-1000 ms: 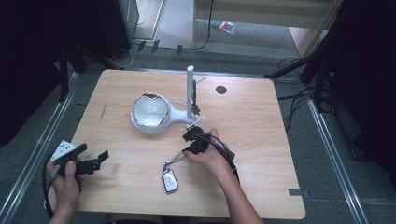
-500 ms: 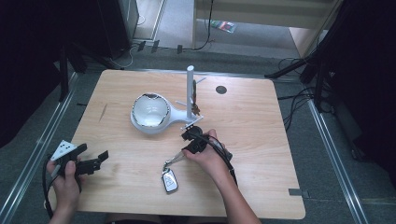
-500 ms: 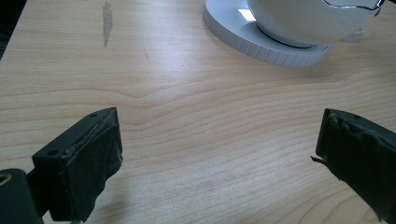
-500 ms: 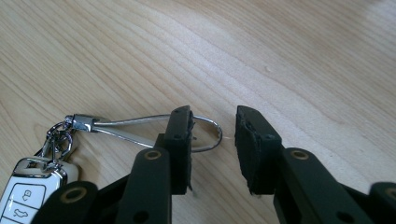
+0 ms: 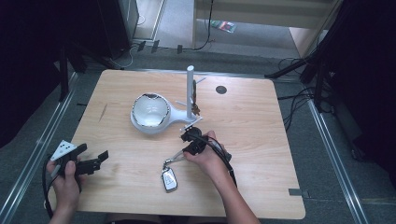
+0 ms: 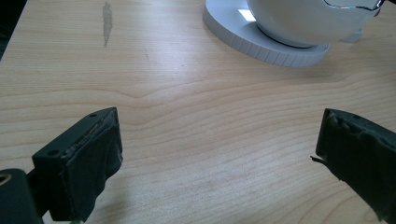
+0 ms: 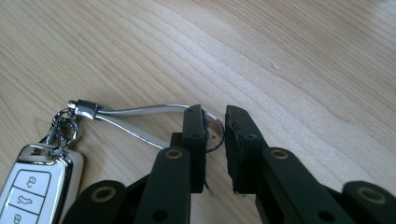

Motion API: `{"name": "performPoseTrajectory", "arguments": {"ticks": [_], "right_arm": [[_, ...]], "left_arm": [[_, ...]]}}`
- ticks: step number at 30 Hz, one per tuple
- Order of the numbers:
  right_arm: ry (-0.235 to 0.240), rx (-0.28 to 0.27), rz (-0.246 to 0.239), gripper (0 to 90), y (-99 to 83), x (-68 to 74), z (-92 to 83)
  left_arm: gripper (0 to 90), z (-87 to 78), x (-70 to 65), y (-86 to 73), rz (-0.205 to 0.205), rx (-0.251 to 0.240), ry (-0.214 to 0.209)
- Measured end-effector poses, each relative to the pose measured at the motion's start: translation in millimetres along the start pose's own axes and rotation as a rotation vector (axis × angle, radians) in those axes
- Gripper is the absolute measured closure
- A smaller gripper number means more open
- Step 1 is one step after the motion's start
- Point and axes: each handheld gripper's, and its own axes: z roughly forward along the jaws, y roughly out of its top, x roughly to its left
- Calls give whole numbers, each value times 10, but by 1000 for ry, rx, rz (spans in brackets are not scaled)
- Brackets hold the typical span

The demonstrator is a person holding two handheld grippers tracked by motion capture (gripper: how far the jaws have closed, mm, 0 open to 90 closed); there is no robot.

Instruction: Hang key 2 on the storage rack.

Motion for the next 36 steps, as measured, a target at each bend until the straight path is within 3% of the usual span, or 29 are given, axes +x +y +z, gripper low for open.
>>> {"name": "performPoseTrajectory", "arguments": {"ticks": [6,8,11,18,27,31,36], "right_arm": [[-46,-12,-50,893,-1,50,-12],[-81,-24,-86,900,-5,71,-18],[-102,-35,-98,900,-8,71,-21],[-122,-114,-137,900,-41,41,-83],[-124,-186,-168,900,-38,44,-165],[-121,-171,-175,900,-50,29,-135],[-65,-160,-195,900,-39,9,-33]], "left_arm": [[9,-2,2,0,-2,1,-2],[9,-1,3,0,-2,0,-2],[9,0,3,0,-3,-2,-2],[9,2,1,1,-2,1,-1],[9,4,-3,0,0,0,0],[9,3,-1,1,1,1,0],[9,3,0,1,0,1,0]]}}
